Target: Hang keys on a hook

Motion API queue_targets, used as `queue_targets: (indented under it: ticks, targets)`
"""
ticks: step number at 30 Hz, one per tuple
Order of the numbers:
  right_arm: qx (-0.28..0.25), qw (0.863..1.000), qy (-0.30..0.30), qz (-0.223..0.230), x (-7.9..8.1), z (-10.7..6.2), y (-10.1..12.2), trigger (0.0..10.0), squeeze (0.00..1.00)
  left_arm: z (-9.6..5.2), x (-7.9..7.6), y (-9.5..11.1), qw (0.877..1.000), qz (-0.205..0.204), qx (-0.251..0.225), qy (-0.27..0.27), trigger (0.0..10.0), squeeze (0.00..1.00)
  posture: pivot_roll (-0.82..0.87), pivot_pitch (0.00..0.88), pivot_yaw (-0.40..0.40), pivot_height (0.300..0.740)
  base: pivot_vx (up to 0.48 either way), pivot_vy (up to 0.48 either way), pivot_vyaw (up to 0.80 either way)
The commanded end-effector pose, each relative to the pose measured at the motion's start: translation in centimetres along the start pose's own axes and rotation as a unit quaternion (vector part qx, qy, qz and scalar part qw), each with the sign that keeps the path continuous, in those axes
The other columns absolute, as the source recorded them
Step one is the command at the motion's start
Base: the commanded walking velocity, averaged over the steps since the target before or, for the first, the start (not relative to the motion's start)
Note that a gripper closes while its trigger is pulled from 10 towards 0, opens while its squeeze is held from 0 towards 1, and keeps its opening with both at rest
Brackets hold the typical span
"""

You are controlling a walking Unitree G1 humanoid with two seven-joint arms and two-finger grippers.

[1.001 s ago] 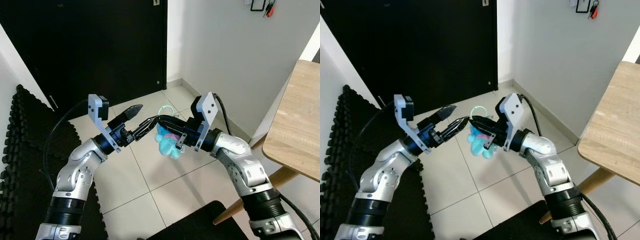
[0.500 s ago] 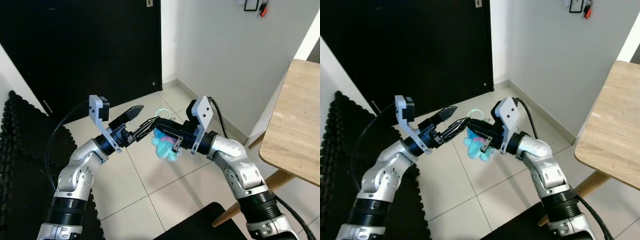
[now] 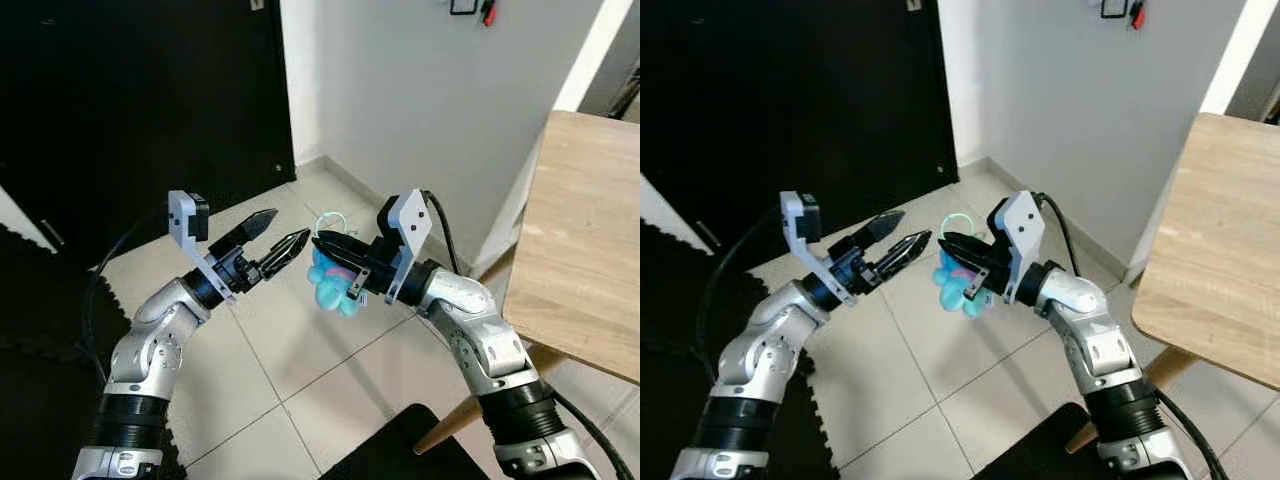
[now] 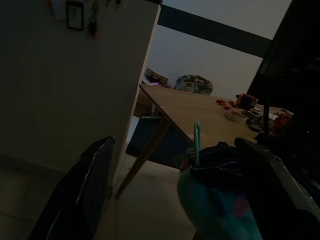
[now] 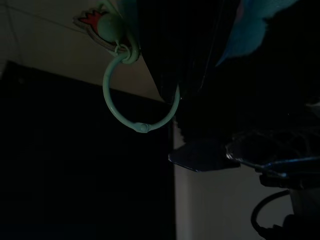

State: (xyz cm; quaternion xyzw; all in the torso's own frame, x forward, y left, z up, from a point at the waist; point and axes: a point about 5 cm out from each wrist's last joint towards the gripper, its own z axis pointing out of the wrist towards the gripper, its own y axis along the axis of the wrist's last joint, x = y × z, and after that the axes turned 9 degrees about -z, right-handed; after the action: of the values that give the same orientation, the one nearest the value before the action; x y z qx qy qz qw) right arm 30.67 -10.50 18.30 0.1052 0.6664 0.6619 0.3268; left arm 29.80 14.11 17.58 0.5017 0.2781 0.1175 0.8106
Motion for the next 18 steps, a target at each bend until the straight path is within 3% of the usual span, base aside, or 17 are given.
queue_targets:
  ticks: [1,6,18]
  targets:
    - [-0.002,1.0,0.0,-0.004,0.1,0.2,0.0,10.0,0.0,-0.6,0.5,0.4,1.0,0.01,0.001,0.008,10.0,0.0,-0.1,0.0,0.086,0.74,0.364,0.0,0.0]
    - [-0.002,1.0,-0.007,-0.003,-0.1,0.1,0.0,10.0,0.0,-0.9,0.7,0.4,1.0,0.011,0.002,0.012,10.0,0.0,-0.1,0.0,0.087,0.74,0.366,0.0,0.0]
    - [0.003,0.999,-0.033,-0.008,-1.0,-0.4,-0.1,10.0,0.0,-3.4,1.0,1.7,0.999,0.028,0.008,0.014,10.0,0.0,-0.1,0.0,0.088,0.74,0.382,0.0,0.0]
